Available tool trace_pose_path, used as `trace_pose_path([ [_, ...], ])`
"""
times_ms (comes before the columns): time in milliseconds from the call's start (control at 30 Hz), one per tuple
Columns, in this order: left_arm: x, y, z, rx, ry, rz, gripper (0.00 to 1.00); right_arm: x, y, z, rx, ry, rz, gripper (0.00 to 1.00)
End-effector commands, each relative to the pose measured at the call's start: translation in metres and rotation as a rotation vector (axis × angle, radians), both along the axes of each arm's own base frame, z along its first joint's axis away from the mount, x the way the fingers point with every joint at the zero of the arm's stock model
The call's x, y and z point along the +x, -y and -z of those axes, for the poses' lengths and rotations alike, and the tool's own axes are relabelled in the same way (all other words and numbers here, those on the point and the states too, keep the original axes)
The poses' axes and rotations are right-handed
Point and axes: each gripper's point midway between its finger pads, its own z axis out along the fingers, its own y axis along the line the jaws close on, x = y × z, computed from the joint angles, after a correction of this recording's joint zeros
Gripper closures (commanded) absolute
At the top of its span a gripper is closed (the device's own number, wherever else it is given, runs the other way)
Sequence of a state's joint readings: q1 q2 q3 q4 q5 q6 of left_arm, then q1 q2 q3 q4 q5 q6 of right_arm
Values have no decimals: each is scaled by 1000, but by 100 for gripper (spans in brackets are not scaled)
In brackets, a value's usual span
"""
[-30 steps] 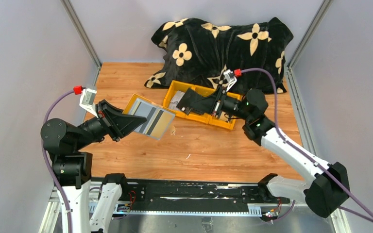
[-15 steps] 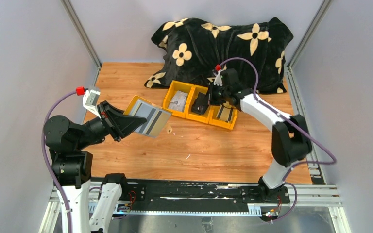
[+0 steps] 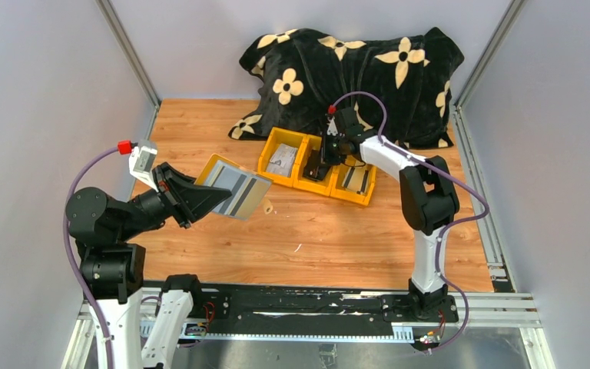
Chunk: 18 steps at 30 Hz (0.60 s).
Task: Take the credit cards out of the card holder
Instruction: Place the credit card in the storage box.
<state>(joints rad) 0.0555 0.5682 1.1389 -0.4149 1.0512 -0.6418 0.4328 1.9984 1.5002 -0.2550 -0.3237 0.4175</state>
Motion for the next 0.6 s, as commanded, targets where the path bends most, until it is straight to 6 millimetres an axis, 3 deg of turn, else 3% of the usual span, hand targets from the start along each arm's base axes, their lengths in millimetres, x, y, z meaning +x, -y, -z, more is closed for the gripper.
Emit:
trace_pose_path([
  [0,-12,2,-15,5,66,19,94,7,2,5,-49,11,0,97],
  [167,-13,2,-15,6,69,21,94,4,8,2,-96,35,26,80],
  [267,-14,2,-15,7,70,24,94,1,12,-14,-92,70,49,68],
  [367,-14,3,-14,12,73,26,94,-4,13,-43,-59,136,60,58],
  [433,-14,2,-12,17,72,24,94,-11,11,-68,-29,188,52,45],
  [567,-13,3,-7,29,75,33,94,-31,10,-121,14,286,8,40],
])
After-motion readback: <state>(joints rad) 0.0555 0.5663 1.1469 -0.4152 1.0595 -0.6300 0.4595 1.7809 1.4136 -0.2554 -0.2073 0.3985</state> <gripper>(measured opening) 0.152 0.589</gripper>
